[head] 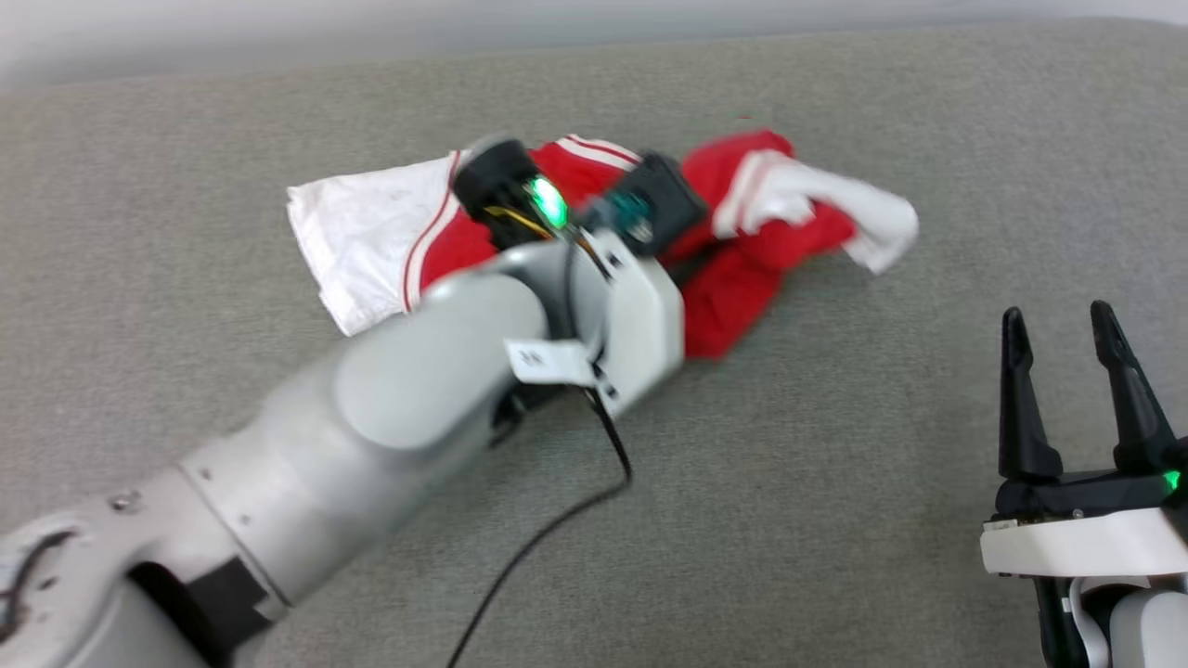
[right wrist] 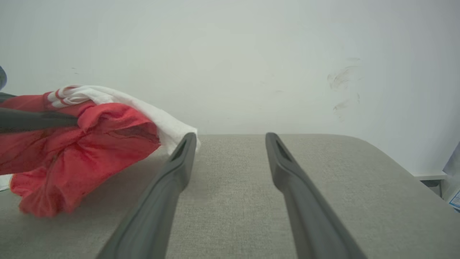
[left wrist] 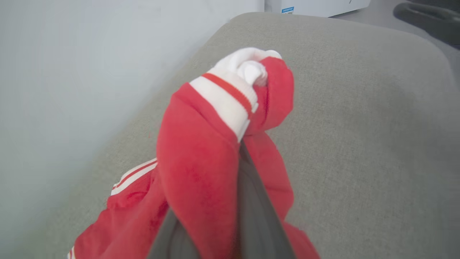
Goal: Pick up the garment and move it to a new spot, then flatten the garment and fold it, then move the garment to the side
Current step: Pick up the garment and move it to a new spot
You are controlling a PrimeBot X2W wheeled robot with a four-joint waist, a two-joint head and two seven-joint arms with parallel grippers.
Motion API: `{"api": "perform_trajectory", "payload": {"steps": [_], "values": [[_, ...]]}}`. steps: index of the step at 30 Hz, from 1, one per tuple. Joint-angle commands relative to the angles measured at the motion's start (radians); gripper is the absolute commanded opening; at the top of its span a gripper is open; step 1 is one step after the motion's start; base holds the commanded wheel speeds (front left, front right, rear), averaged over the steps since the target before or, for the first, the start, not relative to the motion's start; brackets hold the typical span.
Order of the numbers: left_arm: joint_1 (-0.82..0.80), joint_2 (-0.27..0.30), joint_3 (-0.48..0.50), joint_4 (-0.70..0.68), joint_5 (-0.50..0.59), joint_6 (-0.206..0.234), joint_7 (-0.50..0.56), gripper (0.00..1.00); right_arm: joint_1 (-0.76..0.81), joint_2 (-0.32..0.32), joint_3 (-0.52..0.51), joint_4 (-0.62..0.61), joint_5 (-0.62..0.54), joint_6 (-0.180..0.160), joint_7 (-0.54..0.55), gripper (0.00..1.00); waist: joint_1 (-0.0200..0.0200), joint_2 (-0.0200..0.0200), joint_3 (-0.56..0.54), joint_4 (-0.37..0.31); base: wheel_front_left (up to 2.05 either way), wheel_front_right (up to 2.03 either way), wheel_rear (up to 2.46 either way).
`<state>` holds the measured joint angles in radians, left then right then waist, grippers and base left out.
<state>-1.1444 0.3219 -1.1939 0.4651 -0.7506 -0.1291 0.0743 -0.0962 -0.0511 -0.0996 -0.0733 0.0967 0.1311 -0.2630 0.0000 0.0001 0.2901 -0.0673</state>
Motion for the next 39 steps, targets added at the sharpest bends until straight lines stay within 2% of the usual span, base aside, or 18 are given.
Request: {"api": "perform_trajectory", "payload": {"steps": [1,7,11,19,20,21,26,30,34,39], "values": [[0.018,-0.017,-0.018,0.0,0.005,-0.001,-0.012,0.0,0.002,0.002,-0.008,-0.007,0.009,-0.001,-0.003,1.0,0.0,-0.0001,0.007,-0.015,0.0,0.0,0.0],[0.13,-0.099,-0.081,0.018,0.02,-0.001,-0.002,0.0,-0.004,0.001,-0.01,-0.012,0.017,-0.001,-0.003,1.0,0.0,-0.0001,0.021,-0.035,0.0,0.0,0.0],[0.223,-0.13,-0.086,0.025,0.059,-0.001,0.035,0.0,-0.009,0.002,-0.006,-0.01,0.017,-0.001,-0.003,1.0,0.0,-0.0001,0.028,-0.039,0.0,0.0,0.0],[0.342,-0.152,-0.087,0.019,0.11,-0.001,0.089,0.0,-0.006,0.001,-0.003,0.002,0.01,-0.001,-0.003,1.0,0.0,-0.0001,0.011,-0.031,0.0,0.0,0.0],[0.344,-0.154,-0.087,0.023,0.105,-0.001,0.081,0.2,-0.003,0.001,-0.003,0.004,0.009,-0.001,-0.003,1.0,0.0,-0.0001,0.004,-0.028,0.0,0.0,0.0],[0.339,-0.156,-0.087,0.026,0.105,-0.001,0.066,1.0,0.0,0.001,-0.004,0.006,0.007,-0.001,-0.003,1.0,0.0,-0.0001,-0.003,-0.026,0.0,0.0,0.0],[0.318,-0.179,-0.076,0.039,0.05,-0.001,-0.075,1.0,0.028,0.001,-0.011,0.018,0.005,-0.001,-0.003,1.0,0.0,-0.0001,-0.057,-0.005,0.0,0.0,0.0],[0.308,-0.188,-0.059,0.037,0.052,0.003,-0.174,1.0,0.057,0.002,-0.015,0.03,0.004,-0.001,-0.003,1.0,0.0,-0.0001,-0.109,0.016,0.0,0.0,0.0],[0.311,-0.175,-0.027,0.021,0.069,0.05,-0.252,1.0,0.082,0.002,-0.018,0.038,0.002,-0.001,-0.003,1.0,0.0,-0.0001,-0.152,0.037,0.0,0.0,0.0],[0.341,-0.13,0.057,-0.014,0.072,0.141,-0.318,1.0,0.105,0.001,-0.021,0.042,0.003,-0.001,-0.003,1.0,0.0,-0.0001,-0.188,0.059,0.0,0.0,0.0]]}}
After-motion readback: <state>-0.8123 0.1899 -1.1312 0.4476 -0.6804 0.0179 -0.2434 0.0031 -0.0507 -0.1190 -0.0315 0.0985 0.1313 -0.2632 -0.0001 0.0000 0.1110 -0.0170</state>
